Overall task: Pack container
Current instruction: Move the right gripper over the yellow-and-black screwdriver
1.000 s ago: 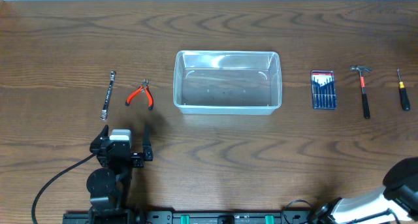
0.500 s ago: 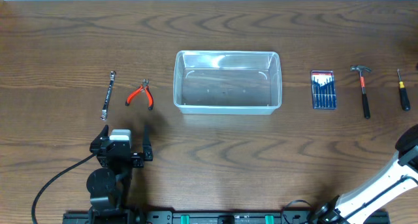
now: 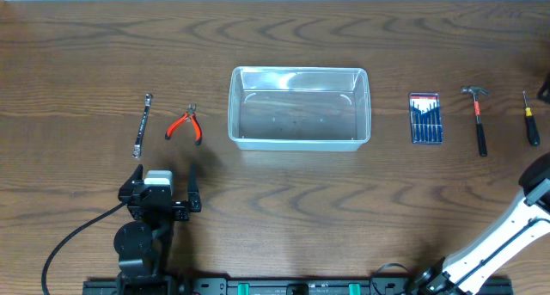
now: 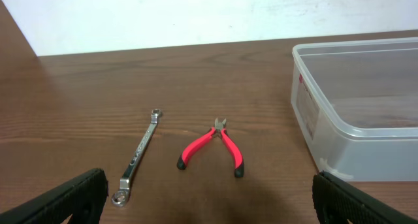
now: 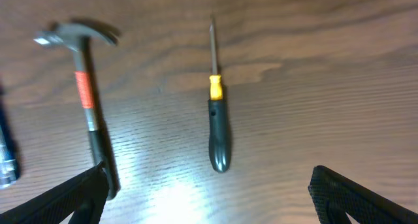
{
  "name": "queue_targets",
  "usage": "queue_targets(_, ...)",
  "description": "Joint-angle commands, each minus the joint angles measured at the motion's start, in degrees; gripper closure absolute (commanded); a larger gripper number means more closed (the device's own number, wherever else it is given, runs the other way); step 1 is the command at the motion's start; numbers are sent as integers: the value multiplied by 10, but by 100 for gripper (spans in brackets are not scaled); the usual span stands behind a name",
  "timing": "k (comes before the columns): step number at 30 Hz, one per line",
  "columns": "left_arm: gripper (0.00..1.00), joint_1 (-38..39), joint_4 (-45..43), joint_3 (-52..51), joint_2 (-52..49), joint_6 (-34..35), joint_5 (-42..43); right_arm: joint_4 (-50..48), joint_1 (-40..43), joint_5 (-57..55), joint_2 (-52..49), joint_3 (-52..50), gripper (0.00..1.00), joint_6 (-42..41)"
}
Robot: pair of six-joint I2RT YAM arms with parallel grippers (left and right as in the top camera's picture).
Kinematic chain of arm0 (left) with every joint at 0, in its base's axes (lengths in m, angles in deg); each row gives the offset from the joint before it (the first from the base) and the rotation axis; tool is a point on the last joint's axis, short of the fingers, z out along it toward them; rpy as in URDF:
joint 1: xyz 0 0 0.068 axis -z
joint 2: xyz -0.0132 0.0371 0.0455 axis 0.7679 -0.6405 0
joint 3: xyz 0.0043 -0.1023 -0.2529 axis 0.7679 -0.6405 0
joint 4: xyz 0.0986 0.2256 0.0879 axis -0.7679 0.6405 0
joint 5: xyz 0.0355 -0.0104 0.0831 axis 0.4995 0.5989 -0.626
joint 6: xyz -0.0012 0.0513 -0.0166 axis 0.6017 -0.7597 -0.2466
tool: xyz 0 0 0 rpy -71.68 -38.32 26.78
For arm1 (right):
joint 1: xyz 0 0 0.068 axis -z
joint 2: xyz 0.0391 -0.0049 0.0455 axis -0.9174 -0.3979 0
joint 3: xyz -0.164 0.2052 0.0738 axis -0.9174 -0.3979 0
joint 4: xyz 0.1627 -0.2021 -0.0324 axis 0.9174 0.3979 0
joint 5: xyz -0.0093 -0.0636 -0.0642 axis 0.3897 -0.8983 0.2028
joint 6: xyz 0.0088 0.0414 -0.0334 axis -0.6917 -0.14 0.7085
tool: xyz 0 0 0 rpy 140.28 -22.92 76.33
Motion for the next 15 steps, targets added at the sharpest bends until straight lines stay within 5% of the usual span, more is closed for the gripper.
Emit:
queue_targets(1,2,-2,5,-14,3,1,-4,7,-5,-9,-26,7,1,8)
queue_targets(15,2,-2,5,-14,3,1,-4,-5,-5,-61,-59,7,1,16)
